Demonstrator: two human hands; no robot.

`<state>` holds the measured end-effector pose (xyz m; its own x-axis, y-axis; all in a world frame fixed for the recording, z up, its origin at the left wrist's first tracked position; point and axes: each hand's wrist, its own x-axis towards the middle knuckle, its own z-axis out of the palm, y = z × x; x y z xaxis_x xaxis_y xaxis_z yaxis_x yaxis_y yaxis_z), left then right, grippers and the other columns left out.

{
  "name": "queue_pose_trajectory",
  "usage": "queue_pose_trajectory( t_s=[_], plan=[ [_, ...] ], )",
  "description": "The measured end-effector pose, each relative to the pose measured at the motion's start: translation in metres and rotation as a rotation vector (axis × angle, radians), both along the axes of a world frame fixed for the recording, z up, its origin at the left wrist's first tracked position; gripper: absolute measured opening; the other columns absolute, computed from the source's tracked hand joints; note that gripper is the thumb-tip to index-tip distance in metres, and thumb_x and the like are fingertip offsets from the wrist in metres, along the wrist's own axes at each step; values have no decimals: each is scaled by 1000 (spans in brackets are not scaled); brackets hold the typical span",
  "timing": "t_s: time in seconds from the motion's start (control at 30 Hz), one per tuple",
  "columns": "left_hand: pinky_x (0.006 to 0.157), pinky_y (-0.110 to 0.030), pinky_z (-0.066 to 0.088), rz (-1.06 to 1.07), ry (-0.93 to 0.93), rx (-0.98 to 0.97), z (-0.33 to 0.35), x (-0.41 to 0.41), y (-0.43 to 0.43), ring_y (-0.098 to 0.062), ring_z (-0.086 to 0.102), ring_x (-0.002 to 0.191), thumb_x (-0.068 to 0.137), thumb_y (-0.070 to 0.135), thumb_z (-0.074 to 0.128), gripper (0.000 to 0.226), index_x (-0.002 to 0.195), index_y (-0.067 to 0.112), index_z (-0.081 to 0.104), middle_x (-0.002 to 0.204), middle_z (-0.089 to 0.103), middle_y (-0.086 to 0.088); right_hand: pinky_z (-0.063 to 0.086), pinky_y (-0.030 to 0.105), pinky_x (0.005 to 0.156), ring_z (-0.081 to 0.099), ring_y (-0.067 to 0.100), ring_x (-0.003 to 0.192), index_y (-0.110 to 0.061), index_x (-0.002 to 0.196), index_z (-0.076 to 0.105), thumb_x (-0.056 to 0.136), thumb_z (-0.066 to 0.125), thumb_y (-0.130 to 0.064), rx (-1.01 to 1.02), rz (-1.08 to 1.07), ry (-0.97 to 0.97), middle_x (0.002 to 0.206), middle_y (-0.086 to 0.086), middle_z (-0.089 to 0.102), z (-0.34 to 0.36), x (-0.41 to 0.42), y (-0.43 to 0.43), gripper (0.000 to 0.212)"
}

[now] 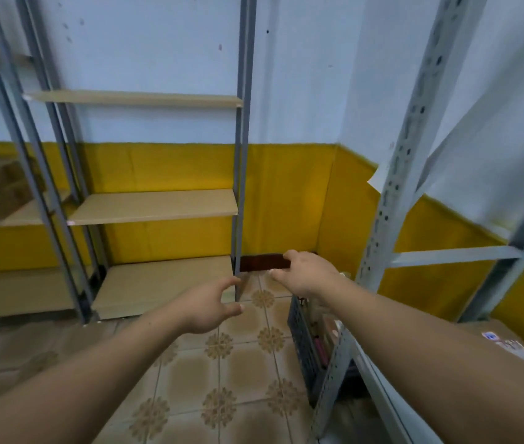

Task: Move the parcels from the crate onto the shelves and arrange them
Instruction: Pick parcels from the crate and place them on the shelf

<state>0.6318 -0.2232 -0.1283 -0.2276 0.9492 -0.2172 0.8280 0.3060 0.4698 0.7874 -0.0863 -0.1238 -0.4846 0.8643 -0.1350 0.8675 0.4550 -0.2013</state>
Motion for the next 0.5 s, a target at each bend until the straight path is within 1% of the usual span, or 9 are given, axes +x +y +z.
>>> queue_pose_trajectory(
  t_s=[0.13, 0.23, 0.3, 0.37, 0.43, 0.5],
  plan=[
    [107, -34, 38, -81, 43, -64, -19, -69, 73, -20, 40, 136, 93, 45, 56, 65, 149, 30, 29, 153, 35, 3, 44, 45, 104, 47, 30, 132, -19, 151, 34, 97, 43, -60, -27, -41, -53, 149, 9, 45, -21, -48, 63, 68],
    [109, -37, 36, -210, 178, -134, -29, -100, 130, -21, 38, 136, 93, 47, 55, 66, 150, 26, 28, 154, 34, 1, 44, 42, 102, 48, 31, 130, -18, 150, 36, 97, 43, -58, -74, -100, -91, 148, 11, 46, -37, -61, 104, 67],
    [109, -38, 36, -297, 245, -164, -35, -109, 169, -22, 37, 136, 93, 48, 54, 66, 150, 26, 28, 154, 33, 0, 44, 40, 95, 50, 31, 126, -16, 148, 38, 97, 44, -60, -120, -157, -115, 144, 12, 49, -48, -60, 129, 67],
    [108, -38, 37, -373, 273, -177, -45, -112, 210, -22, 36, 136, 93, 50, 52, 67, 150, 26, 27, 153, 33, -1, 45, 38, 88, 54, 30, 121, -18, 144, 42, 97, 45, -59, -163, -223, -127, 138, 11, 54, -63, -54, 156, 62],
    [107, -38, 37, -449, 281, -182, -56, -109, 250, -24, 36, 135, 93, 51, 51, 67, 151, 27, 26, 151, 36, -3, 46, 39, 90, 54, 31, 122, -20, 146, 40, 97, 44, -57, -195, -302, -123, 139, 10, 54, -80, -44, 186, 62],
    [106, -38, 37, -532, 294, -189, -69, -103, 292, -25, 37, 134, 94, 50, 51, 67, 151, 27, 26, 149, 37, -4, 48, 42, 94, 53, 34, 121, -16, 145, 39, 97, 43, -58, -213, -408, -126, 138, 13, 53, -99, -34, 215, 64]
  ],
)
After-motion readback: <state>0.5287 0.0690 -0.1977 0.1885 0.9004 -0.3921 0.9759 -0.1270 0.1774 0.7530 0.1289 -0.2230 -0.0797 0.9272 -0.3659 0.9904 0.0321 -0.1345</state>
